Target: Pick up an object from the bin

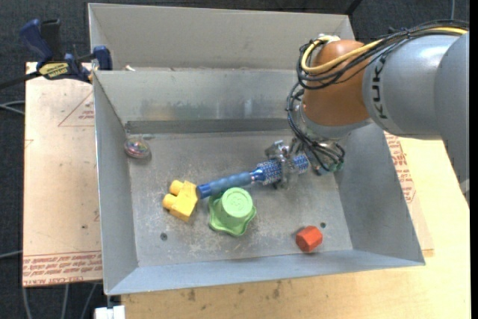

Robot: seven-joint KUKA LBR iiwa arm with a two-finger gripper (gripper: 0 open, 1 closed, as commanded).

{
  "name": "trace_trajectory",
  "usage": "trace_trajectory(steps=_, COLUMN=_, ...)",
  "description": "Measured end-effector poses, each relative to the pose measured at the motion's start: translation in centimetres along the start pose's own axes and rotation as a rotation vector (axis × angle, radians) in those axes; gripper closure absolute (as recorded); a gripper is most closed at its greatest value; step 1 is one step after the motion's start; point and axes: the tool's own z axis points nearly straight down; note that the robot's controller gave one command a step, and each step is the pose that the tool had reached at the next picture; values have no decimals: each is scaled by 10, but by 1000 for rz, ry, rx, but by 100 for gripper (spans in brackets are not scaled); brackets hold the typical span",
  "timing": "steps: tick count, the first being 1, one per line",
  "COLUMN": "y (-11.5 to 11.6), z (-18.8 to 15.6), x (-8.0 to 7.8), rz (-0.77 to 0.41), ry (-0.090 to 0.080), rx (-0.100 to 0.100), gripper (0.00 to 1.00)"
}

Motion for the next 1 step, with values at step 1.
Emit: trace_trajectory(steps=1, y=0, z=-68, x=-2, rz=-1, ry=-7, rx=3, gripper=100)
